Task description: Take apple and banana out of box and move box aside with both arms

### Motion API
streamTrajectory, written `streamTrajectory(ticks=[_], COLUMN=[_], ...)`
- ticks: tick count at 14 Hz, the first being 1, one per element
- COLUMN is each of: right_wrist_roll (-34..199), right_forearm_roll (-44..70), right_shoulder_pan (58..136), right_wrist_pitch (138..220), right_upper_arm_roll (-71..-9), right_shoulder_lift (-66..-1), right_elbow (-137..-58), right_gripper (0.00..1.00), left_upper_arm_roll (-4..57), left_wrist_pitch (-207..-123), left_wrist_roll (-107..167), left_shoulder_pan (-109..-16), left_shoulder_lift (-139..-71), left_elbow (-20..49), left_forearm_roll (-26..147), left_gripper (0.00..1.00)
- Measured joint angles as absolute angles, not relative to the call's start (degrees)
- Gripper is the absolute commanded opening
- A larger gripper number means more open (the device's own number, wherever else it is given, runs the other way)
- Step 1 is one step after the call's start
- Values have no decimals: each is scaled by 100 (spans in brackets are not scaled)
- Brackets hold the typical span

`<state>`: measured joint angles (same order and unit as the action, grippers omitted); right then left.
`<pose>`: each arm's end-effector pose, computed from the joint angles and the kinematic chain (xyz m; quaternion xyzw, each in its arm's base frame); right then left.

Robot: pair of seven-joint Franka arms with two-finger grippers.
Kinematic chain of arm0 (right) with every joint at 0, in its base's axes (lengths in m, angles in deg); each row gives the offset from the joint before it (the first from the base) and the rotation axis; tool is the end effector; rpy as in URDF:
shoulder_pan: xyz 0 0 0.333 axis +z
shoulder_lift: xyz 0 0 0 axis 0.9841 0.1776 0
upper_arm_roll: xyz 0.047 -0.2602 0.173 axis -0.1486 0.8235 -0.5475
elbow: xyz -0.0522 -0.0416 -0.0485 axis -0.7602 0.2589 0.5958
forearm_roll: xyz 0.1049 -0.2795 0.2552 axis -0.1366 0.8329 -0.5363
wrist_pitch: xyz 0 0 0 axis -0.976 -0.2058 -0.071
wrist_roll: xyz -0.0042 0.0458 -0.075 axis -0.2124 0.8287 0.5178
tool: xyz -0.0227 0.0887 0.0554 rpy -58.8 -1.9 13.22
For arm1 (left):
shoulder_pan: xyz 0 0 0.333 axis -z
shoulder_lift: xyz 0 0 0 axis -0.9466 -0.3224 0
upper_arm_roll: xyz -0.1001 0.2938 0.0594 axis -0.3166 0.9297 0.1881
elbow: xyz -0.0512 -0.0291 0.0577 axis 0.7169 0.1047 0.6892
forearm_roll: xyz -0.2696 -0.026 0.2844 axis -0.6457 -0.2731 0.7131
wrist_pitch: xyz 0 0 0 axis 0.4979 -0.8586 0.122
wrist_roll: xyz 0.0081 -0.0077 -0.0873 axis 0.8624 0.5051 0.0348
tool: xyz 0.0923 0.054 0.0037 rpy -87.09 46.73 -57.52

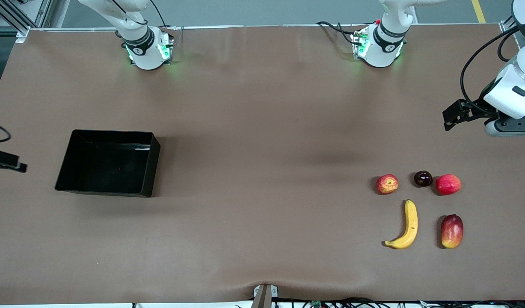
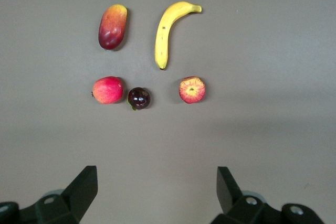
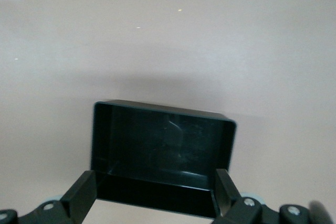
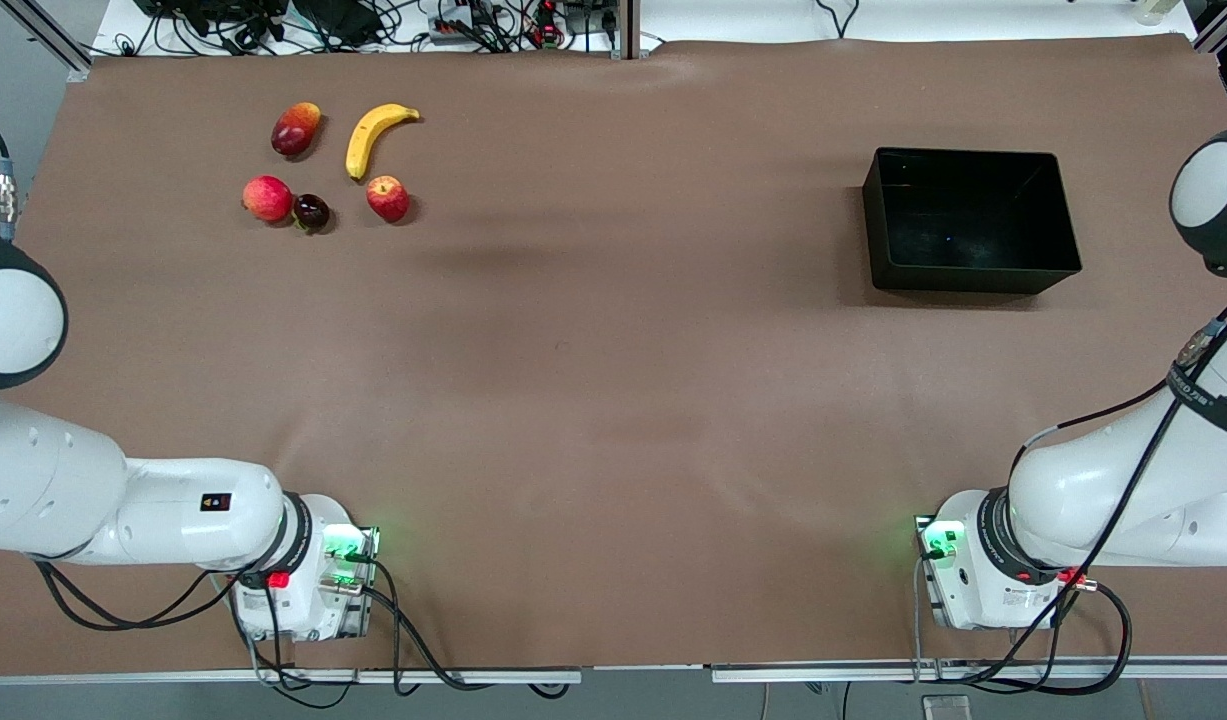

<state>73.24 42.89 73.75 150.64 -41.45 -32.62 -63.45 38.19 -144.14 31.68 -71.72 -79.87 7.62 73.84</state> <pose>0.6649 -0.0924 0.5695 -0.9979 -0.0422 0.0061 0.0478 0.5655 -0.0501 0.6046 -0.9989 0.0146 -0.0271 0.0352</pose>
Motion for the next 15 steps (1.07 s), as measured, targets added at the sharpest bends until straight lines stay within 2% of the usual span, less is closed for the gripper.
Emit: streamTrajectory(ticks=[4,6,10,15], right_wrist_roll=[7511,7525,7571,7571], right_forearm_roll=[4388,4510,4700,4700], right_shoulder_pan=[7922,7935,7684,7595], right_wrist_pitch=[14776,14441,14368,14307], right_upper_arm_roll=[-4145,-4116,-3976,-3991], right_shoulder_lift=[-3916,-4421,-5356,-5668], right_elbow=[-6791,-7113,-7995,-8138], right_gripper=[100,100,100,100], left_upper_arm_roll=[3815,3814,3735,3728], left_wrist_pitch=[-14415,-14415,-14415,-14415], left_wrist_roll=[3168,3168,3165,3165], left_shoulder_pan=[-7158,-7152,-7138,-7135], left_shoulder_lift=[-7987,-7987,-7987,-7987], left_elbow=[765,765,765,748], left_forearm_roll=[7384,7384,7384,7384], left_gripper=[100,100,100,100])
